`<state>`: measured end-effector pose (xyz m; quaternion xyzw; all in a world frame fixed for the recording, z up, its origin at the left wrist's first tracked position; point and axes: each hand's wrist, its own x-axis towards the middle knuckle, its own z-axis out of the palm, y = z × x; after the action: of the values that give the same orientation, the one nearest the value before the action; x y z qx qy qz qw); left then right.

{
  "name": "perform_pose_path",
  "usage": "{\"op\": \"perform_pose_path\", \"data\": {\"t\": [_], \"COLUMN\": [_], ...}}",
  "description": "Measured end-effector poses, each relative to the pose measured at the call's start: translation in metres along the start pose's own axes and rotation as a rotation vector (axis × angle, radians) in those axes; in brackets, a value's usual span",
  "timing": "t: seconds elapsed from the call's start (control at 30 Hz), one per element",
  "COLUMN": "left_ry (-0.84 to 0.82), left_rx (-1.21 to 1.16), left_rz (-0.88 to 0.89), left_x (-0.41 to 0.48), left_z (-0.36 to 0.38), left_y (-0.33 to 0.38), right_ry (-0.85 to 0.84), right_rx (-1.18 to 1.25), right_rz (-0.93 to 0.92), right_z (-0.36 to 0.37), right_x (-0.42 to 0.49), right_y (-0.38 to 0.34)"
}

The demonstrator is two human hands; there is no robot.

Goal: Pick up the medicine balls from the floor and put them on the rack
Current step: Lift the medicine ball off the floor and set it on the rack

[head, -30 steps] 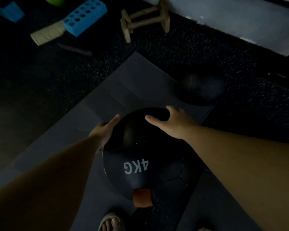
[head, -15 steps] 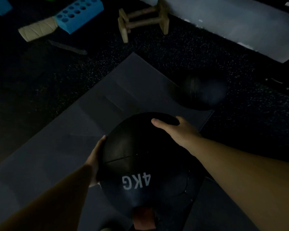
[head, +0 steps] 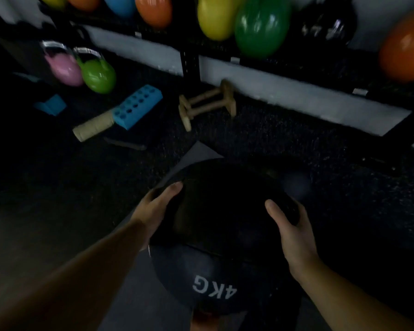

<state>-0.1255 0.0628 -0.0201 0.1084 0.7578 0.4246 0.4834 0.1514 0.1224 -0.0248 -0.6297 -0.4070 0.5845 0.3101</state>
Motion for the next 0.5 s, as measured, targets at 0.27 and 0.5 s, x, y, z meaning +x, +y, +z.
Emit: {"op": "perform_pose_path", "data": {"t": [0.27,0.5], "left_ry": [-0.019,-0.082], "left_rx": [0.146,0.166], "left_rz": [0.491,0.904], "left_x": [-0.142,-0.337], "left_z": [-0.01,-0.023], "left_y": [0.341,0.625], "right_ry": [0.156,0.262], "right_rx": [0.311,0.516], "right_rz": [-0.351,-0.671], "right_z": [-0.016,-0.068], "right_x": [-0.052,-0.152], "right_y": [-0.288,-0.572]}}
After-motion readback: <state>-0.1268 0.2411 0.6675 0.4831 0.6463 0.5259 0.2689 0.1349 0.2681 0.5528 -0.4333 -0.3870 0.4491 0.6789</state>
